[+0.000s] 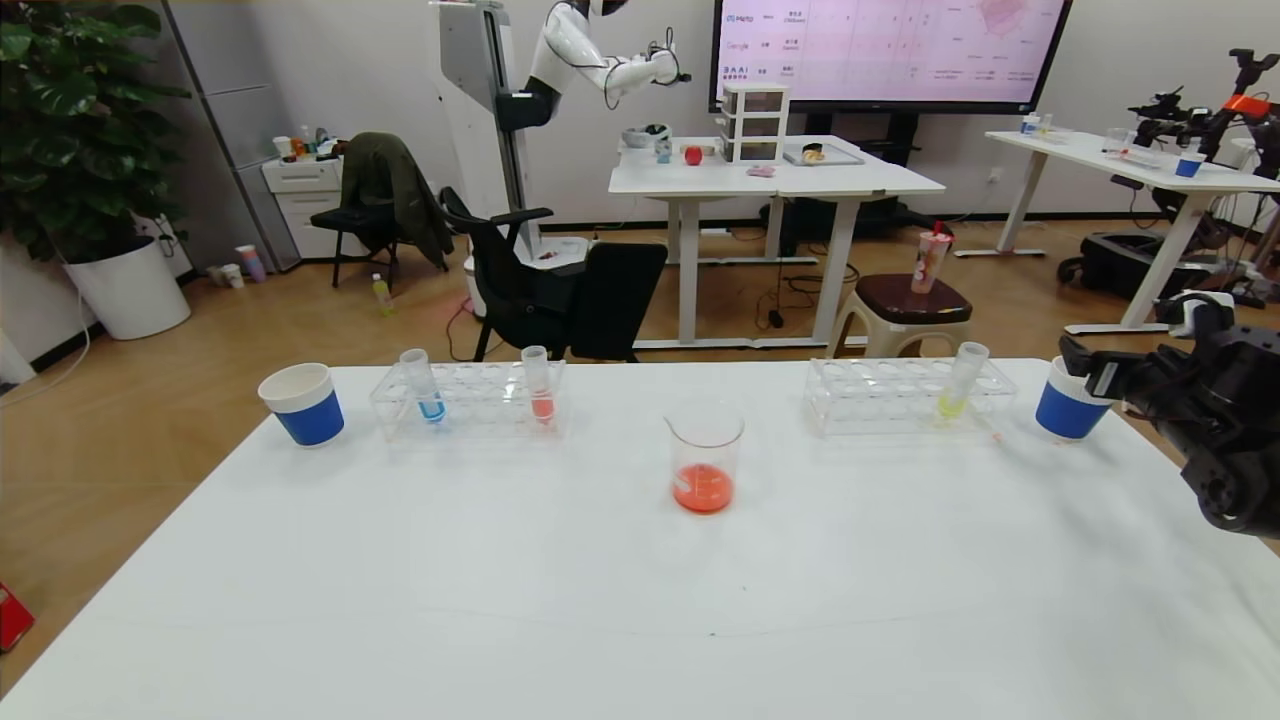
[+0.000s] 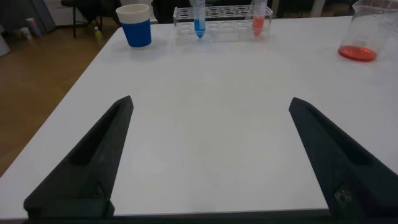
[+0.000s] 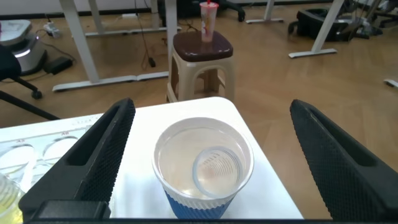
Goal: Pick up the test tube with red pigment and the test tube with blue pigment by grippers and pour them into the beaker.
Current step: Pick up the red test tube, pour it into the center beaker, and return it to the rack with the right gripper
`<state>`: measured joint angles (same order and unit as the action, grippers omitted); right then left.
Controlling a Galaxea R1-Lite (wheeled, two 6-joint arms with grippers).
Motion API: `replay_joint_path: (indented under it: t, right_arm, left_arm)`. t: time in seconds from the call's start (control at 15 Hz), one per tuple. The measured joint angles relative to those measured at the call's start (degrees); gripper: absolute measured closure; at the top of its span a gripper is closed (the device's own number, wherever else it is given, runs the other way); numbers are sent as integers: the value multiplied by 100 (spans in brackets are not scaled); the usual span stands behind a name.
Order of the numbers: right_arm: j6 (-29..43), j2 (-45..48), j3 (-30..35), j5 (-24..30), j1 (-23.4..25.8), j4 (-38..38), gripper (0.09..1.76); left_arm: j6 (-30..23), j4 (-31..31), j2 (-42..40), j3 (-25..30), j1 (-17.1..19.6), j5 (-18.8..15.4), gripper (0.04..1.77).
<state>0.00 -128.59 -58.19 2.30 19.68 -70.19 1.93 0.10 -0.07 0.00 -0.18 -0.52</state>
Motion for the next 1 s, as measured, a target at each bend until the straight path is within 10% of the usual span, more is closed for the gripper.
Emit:
replay_joint_path:
  t: [1.0]
  right_arm:
    - [-21,3427,1829,-157,-2237,529,11]
  left_arm:
    - [-2,0,0,0,0,1,6]
